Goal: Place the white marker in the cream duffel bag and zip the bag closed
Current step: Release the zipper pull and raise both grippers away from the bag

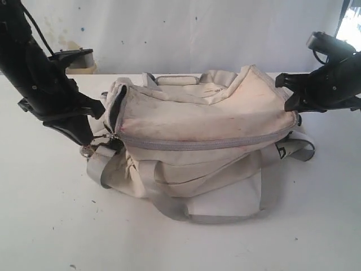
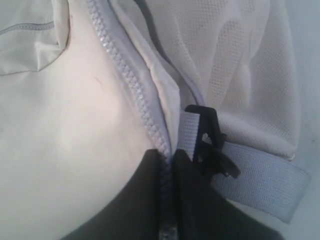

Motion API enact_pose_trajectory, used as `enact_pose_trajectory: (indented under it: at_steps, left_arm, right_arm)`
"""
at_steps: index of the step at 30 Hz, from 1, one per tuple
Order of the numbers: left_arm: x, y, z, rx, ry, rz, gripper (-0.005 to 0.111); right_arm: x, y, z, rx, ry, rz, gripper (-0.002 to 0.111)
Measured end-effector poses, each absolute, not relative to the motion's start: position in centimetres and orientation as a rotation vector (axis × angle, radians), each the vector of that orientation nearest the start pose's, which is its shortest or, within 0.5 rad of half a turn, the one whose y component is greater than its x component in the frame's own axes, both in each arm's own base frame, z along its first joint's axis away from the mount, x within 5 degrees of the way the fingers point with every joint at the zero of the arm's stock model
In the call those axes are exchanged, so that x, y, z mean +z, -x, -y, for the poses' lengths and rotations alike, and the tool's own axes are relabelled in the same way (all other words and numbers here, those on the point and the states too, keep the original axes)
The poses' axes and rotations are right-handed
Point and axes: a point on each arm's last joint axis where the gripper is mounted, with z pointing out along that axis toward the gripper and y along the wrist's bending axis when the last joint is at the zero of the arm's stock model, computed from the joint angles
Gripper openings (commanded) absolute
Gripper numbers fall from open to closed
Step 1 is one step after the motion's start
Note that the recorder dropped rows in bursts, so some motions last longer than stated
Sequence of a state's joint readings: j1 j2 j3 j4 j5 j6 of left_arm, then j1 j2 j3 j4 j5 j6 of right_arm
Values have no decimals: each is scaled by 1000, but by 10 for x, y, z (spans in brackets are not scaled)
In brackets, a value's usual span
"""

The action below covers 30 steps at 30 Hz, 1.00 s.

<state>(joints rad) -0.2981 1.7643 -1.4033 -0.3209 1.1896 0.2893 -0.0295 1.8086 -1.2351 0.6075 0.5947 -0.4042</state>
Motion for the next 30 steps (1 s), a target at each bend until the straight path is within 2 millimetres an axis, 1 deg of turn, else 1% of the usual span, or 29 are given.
enact_pose_trajectory:
  at_steps: [2,6,8,9,11,13,16,18,20,22,25,26,28,30]
  left_arm:
    - [260,-331,122,-439,-655,-2910,0]
    - [261,-340,94,-321,-561,-2910,0]
    - [262,-344,87,-331,-504,-2897,0]
    - [262,-346,86,-361,-475,-2885,0]
    - [264,-347,88,-443,-456,-2857,0]
    - [267,-347,94,-568,-474,-2823,0]
    - [271,-343,103,-720,-580,-2764,0]
    - [273,-342,109,-780,-671,-2711,0]
    - [270,-339,113,-816,-742,-2675,0]
    - [261,-335,116,-825,-801,-2653,0]
    - [245,-331,116,-806,-832,-2645,0]
    - [241,-329,117,-809,-841,-2640,2]
    - [233,-326,118,-828,-871,-2612,8]
    - [228,-322,120,-865,-914,-2568,18]
  right_arm:
    - [218,-383,-17,423,-26,-2555,0]
    - [216,-384,-7,276,88,-2548,0]
    - [216,-385,-4,234,111,-2539,0]
    - [216,-386,-3,221,120,-2535,1]
    - [217,-386,-3,207,141,-2530,5]
    - [217,-386,-3,197,164,-2524,14]
    - [217,-387,-5,196,182,-2518,33]
    - [217,-387,-8,210,179,-2513,46]
    - [218,-387,-11,232,160,-2506,54]
    - [219,-388,-14,267,131,-2501,57]
    - [219,-388,-14,279,115,-2494,57]
    - [219,-388,-14,282,109,-2492,57]
    - [219,-389,-15,288,102,-2489,57]
    - [220,-389,-15,287,99,-2486,57]
